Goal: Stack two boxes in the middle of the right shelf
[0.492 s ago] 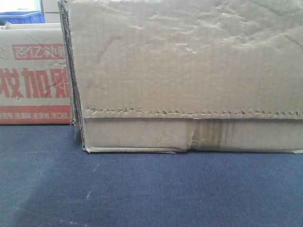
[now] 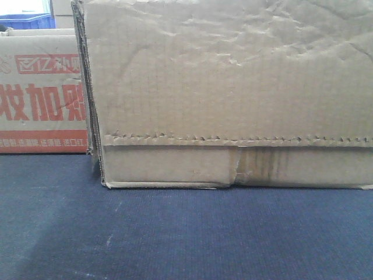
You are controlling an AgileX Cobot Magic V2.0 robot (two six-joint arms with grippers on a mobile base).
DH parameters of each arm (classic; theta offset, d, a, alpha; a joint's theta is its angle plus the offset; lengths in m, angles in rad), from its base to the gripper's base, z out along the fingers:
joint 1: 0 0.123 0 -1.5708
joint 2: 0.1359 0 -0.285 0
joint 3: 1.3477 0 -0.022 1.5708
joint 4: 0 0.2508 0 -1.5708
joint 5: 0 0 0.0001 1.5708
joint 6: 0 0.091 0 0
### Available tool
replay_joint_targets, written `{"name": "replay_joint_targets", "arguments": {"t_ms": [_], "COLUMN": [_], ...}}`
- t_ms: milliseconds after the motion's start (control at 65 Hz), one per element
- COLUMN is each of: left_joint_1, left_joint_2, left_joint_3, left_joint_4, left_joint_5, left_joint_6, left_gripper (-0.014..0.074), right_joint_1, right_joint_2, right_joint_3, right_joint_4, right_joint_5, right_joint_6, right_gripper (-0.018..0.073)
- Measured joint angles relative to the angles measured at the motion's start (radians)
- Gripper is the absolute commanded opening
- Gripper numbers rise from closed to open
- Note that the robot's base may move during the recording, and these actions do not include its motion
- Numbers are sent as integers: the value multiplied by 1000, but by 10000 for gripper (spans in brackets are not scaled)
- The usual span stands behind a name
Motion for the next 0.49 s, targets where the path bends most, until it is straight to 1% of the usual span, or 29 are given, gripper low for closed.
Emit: {"name": "replay_joint_targets", "arguments": {"t_ms": [277, 400, 492], "left_joint_1": [0, 0, 0], "left_joint_2": [0, 0, 0], "left_joint_3": [0, 0, 0], "left_joint_4": [0, 0, 0], "left_joint_5": [0, 0, -20], "left_joint_6": [0, 0, 0], "left_gripper": [-111, -111, -111], "right_joint_1": [0, 0, 0], "right_joint_2": [0, 0, 0], "right_joint_3": [0, 0, 0], "right_joint_4": [0, 0, 0], "right_joint_5": [-2, -21, -44], "right_joint_6": [0, 0, 0], "right_gripper": [-155, -155, -155]}}
